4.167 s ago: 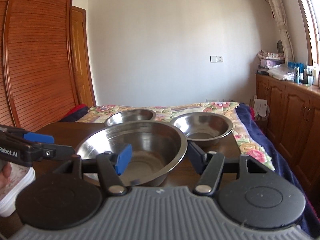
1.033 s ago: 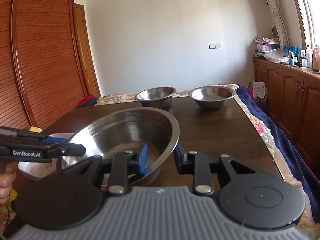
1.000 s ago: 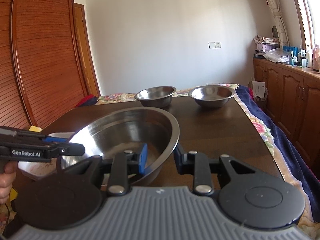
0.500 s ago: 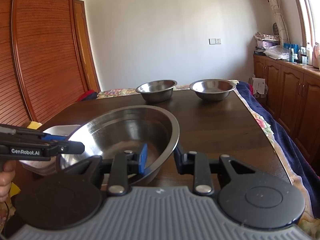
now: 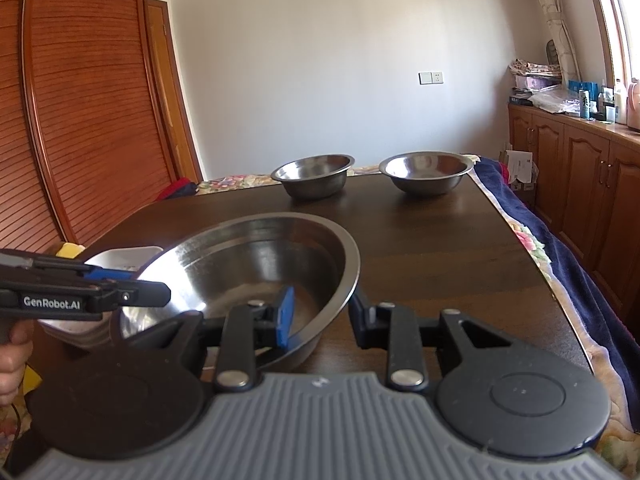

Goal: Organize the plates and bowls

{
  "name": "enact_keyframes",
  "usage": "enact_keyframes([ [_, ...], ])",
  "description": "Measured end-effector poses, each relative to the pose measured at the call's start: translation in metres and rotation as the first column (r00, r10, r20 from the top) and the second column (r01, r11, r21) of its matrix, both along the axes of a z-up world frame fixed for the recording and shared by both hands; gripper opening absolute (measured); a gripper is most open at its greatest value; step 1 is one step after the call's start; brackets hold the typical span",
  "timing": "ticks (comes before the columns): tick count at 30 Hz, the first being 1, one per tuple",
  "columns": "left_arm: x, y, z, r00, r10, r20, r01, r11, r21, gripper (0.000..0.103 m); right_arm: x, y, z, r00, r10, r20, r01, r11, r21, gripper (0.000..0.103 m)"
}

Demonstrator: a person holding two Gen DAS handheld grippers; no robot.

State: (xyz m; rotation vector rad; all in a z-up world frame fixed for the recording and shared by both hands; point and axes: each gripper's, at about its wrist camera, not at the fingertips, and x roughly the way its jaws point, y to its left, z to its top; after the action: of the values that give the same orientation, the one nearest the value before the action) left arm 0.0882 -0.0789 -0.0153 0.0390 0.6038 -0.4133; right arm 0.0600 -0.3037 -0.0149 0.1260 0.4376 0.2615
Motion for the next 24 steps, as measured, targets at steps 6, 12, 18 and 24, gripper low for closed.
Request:
enact_keyframes([
  [6, -0.001, 0.002, 0.001, 1.000, 0.009, 0.013, -0.009, 1.000, -0.002, 0.058, -0.001, 0.001, 0.001, 1.000, -0.005, 0.007, 0.005, 1.000, -0.008, 0.038],
  [12, 0.001, 0.011, 0.010, 0.999, 0.031, 0.037, -0.031, 0.999, -0.017, 0.069, -0.003, -0.006, 0.014, 0.999, -0.007, 0.048, 0.009, 0.999, -0.036, 0.049],
  [18, 0.017, 0.017, 0.029, 0.995, 0.063, 0.077, -0.063, 0.998, -0.014, 0.072, 0.012, -0.019, 0.040, 0.995, 0.000, 0.101, 0.007, 0.997, -0.073, 0.049],
  [24, 0.042, 0.019, 0.042, 0.991, 0.090, 0.097, -0.091, 0.996, 0.002, 0.072, 0.044, -0.020, 0.065, 0.989, 0.037, 0.146, -0.019, 0.992, -0.127, 0.049],
])
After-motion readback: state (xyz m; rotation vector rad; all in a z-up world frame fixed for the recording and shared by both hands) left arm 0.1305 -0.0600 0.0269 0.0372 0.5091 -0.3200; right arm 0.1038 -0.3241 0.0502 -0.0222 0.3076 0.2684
